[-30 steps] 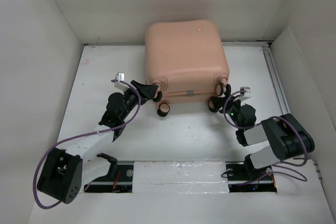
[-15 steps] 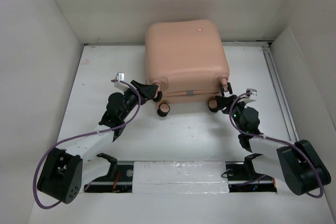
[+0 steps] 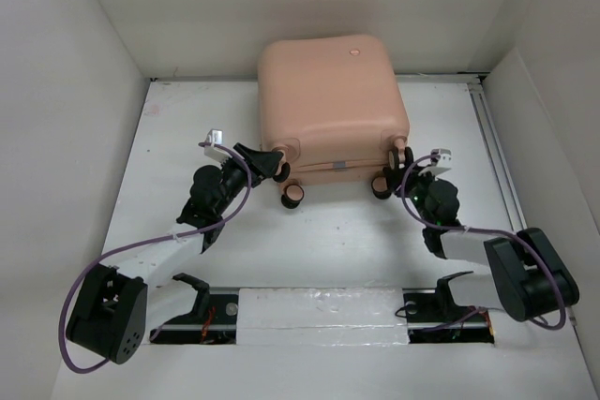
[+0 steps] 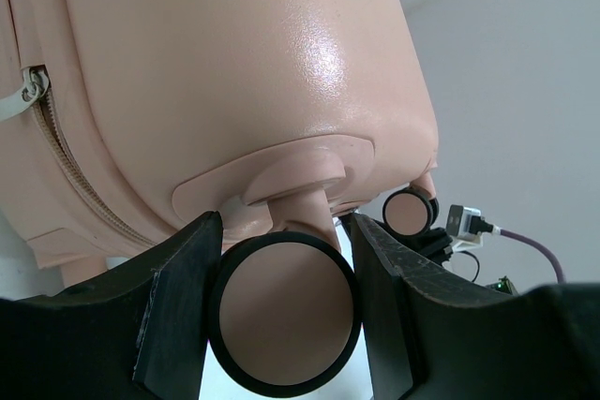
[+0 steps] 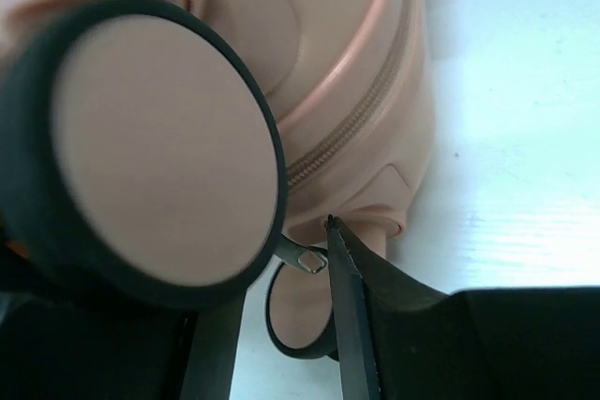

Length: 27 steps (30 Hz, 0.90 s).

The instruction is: Pack the luggage

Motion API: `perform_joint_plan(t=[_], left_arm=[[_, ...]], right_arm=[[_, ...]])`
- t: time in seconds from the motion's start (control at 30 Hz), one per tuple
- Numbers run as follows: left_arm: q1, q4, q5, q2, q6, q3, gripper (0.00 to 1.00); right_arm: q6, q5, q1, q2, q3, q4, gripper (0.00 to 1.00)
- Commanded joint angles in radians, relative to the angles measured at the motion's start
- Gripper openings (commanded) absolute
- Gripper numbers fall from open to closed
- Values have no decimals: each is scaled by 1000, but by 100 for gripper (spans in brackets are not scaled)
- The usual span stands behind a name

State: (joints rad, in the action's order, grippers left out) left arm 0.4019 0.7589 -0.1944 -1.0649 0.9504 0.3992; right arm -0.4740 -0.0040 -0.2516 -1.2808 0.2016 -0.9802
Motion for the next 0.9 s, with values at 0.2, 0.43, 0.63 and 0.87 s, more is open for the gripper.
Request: perform_joint_plan(t=[0.2, 0.43, 0.63, 0.87], left_arm=[[0, 49, -23, 16, -13, 9, 0], [0, 49, -23, 26, -13, 9, 0], [0, 60, -56, 17, 7, 9, 0], [0, 167, -119, -30, 74, 20, 0]], right_arm=[[55, -42, -25, -38, 93, -172, 43], [46, -33, -34, -86, 113, -193, 12], [-37, -31, -101, -140, 41, -322, 0], [-34, 249, -558, -345, 22, -500, 0]])
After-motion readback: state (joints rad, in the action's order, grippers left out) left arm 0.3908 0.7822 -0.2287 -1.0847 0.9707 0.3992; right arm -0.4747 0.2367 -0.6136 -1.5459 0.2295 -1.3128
